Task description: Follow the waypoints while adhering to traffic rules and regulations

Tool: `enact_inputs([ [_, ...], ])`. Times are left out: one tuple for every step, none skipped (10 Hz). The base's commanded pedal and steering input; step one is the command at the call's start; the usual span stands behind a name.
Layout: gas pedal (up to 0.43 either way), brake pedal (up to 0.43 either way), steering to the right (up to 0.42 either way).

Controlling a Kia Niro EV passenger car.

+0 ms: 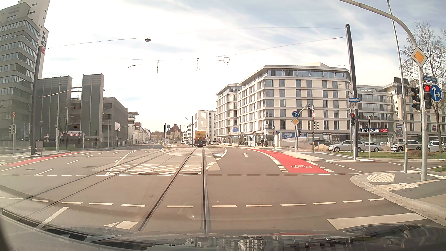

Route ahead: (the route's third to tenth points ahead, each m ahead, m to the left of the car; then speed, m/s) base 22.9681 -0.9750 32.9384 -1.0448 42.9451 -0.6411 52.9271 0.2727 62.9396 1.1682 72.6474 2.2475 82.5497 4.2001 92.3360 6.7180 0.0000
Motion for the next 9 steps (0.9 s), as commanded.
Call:
enact_inputs([
  [0.000,0.201,0.061],
  [0.000,0.201,0.062],
  [0.000,0.201,0.061],
  [0.000,0.201,0.062],
  [0.000,0.201,0.062],
  [0.000,0.201,0.062],
  [0.000,0.195,0.062],
  [0.000,0.201,0.062],
  [0.000,0.201,0.062],
])
